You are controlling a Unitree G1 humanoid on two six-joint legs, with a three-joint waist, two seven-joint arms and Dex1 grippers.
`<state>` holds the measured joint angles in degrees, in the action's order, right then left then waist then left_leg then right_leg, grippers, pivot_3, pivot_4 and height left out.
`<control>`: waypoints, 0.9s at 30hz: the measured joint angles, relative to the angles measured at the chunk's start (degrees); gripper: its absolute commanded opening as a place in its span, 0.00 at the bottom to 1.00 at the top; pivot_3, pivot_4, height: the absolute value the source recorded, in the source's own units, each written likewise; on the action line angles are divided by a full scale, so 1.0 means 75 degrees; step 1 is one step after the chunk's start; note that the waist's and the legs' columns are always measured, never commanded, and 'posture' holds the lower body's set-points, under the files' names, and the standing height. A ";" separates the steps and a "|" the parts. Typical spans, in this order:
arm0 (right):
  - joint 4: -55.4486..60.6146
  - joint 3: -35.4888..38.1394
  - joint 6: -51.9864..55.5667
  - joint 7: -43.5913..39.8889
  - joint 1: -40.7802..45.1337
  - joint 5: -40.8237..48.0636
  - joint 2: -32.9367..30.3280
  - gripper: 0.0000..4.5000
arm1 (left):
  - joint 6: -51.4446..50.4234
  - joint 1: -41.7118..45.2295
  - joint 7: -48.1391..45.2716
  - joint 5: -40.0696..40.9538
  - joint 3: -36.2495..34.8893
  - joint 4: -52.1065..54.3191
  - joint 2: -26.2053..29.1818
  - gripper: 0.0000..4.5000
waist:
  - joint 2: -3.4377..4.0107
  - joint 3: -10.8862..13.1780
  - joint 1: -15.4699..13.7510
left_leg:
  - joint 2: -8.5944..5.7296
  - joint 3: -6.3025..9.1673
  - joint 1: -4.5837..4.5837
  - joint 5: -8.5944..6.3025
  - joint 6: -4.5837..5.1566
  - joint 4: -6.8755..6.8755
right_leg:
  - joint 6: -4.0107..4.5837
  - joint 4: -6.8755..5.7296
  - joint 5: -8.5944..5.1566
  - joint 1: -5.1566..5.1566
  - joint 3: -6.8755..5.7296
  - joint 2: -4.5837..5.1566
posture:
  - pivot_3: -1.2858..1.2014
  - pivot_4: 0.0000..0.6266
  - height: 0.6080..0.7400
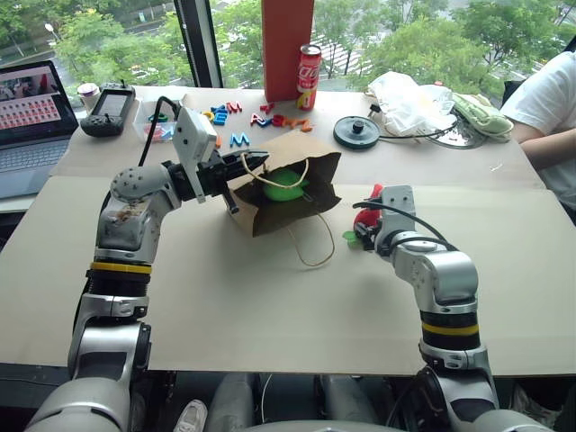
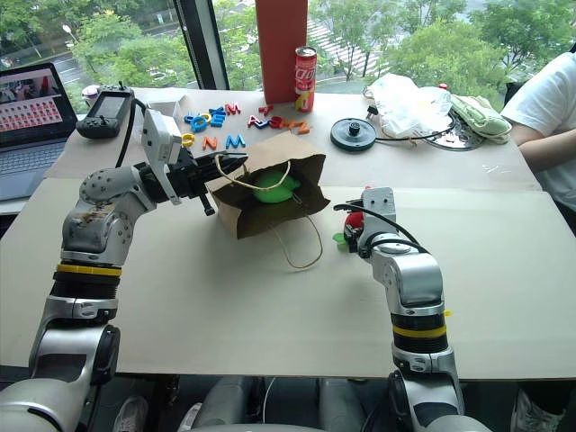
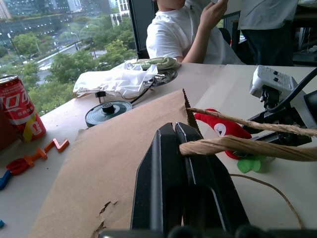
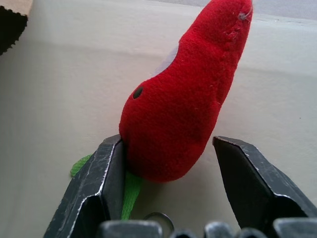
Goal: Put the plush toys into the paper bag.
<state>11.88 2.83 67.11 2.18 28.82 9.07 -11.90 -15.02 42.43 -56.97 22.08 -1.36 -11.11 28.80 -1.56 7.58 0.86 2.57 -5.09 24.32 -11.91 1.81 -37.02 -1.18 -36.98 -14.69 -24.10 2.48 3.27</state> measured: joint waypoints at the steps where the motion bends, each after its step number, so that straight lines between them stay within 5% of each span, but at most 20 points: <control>1: 0.0000 -0.0003 -0.0045 -0.0010 0.0000 0.0001 0.0040 0.37 | 0.0000 0.0000 0.0001 0.0000 0.0000 0.0000 0.0000 0.00 | 0.0000 0.0000 0.0002 | 0.0001 0.0000 0.0000 0.0000 0.0000 0.0000 | 0.0000 0.0000 0.0000 0.0000 0.0000 -0.0001 | 0.52 0.24 0.99; 2: 0.0000 -0.0002 -0.0073 -0.0022 0.0000 0.0001 0.0053 0.30 | 0.0000 0.0000 0.0002 0.0000 0.0000 0.0000 0.0000 0.00 | 0.0000 0.0000 0.0004 | 0.0001 0.0000 0.0000 0.0000 0.0000 0.0000 | 0.0000 -0.0001 0.0000 0.0000 0.0000 -0.0001 | 0.52 0.24 0.99; 9: 0.0071 0.0193 -0.0238 0.0007 0.0005 -0.0020 0.0003 0.30 | 0.0000 0.0002 0.0006 -0.0002 0.0000 -0.0003 0.0000 0.00 | 0.0000 0.0000 -0.0001 | 0.0000 0.0000 0.0003 0.0000 0.0000 0.0000 | 0.0000 -0.0002 0.0000 -0.0001 0.0000 0.0001 | 0.52 0.24 0.99; 15: 0.1122 0.0722 -0.0079 -0.0578 0.0190 0.0177 -0.1004 0.30 | 0.0000 0.0003 0.0012 -0.0003 0.0000 -0.0021 0.0000 0.00 | 0.0001 0.0001 -0.0009 | 0.0000 0.0001 0.0003 0.0000 0.0000 0.0002 | 0.0000 0.0000 0.0000 0.0000 -0.0001 0.0001 | 0.52 0.24 0.99; 21: 0.3100 0.0888 0.1655 -0.3077 0.0133 0.2412 -0.2445 0.30 | 0.0000 0.0015 0.0010 -0.0003 0.0004 -0.0057 -0.0008 0.00 | 0.0001 0.0001 0.0025 | 0.0010 0.0006 0.0000 -0.0002 0.0002 0.0006 | 0.0000 0.0025 0.0000 0.0001 -0.0001 -0.0009 | 0.52 0.24 0.99; 27: 0.4174 0.0221 0.2584 -0.4190 0.0272 0.3926 -0.2734 0.30 | 0.0000 0.0015 0.0003 -0.0003 0.0003 -0.0071 -0.0014 0.00 | 0.0000 0.0001 0.0014 | 0.0008 0.0008 -0.0005 -0.0001 0.0003 -0.0007 | 0.0000 0.0028 0.0000 0.0011 0.0003 -0.0006 | 0.52 0.24 0.99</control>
<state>43.19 4.49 86.49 -29.24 30.86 38.52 -32.41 -15.02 42.55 -56.95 22.06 -1.33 -11.64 28.70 -1.55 7.58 0.97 2.63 -5.03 24.28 -11.92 1.83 -37.07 -1.18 -36.76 -14.69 -24.02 2.50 3.22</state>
